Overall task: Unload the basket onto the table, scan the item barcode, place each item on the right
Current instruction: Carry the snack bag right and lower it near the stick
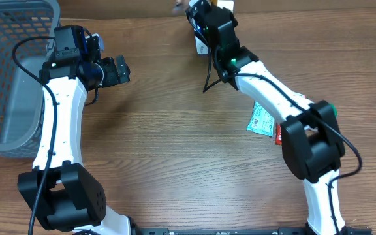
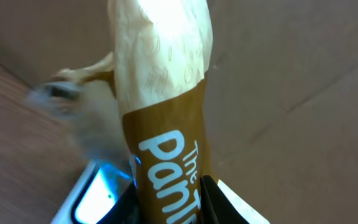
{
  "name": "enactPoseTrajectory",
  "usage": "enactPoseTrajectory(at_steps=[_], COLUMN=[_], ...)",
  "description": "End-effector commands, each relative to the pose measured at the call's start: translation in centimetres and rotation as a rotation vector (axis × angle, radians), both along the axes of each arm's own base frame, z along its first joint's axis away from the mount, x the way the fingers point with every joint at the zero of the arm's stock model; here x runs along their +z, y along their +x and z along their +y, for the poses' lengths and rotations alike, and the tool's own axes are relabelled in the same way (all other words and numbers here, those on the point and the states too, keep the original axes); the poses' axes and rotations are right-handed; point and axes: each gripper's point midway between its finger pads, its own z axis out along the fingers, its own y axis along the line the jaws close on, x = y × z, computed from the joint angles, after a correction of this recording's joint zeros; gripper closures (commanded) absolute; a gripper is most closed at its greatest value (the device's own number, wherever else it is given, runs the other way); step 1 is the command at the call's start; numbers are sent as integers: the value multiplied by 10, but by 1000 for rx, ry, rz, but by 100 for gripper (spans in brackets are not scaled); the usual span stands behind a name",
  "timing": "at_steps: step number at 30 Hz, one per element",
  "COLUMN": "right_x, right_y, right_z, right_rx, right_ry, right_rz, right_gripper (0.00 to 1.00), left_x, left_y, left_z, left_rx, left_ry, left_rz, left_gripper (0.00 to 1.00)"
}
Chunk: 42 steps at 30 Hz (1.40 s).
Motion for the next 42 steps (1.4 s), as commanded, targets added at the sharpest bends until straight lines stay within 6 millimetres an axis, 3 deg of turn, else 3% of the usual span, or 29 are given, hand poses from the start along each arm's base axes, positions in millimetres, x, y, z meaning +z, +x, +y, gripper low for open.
enactPoseTrajectory(at_steps=[1, 5, 8, 13, 17, 21, 24, 32, 35, 40, 41, 42], right_x=[8, -16, -15, 26, 68, 76, 54, -53, -83, -116, -119, -120], right_y=[-7, -9, -11, -21, -38, -70, -101, -194, -211, -220, -220, -219], right_z=[6, -1, -1, -6, -28, -59, -80, -130, -148, -181, -188, -193], right_rx=[49, 32, 24, -5, -56, -115, -149, -259, -308, -391, -409, -419], right_ry=[25, 48, 68, 180, 297, 286, 250, 96, 62, 59, 67, 74], right_rz=[38, 128, 138, 116, 129, 251, 425, 977, 1066, 1124, 1129, 1130], right_gripper=[96, 96, 96, 96, 96, 96, 96, 96, 96, 96, 88, 67], left_x=[1, 1, 1, 1, 1, 1, 1, 1, 1, 1, 1, 1], left_y=[2, 2, 2, 2, 2, 2, 2, 2, 2, 2, 2, 2], left_z=[1, 1, 1, 2, 1, 1, 2, 1, 1, 2, 1, 2], left_rx=[0, 0, 0, 0, 0, 0, 0, 0, 0, 0, 0, 0], left_ry=[5, 5, 5, 5, 5, 5, 6, 5, 5, 5, 5, 6], left_rz=[-4, -5, -4, -5, -5, -5, -4, -5, -5, -5, -5, -5], left_gripper=[0, 0, 0, 0, 0, 0, 0, 0, 0, 0, 0, 0])
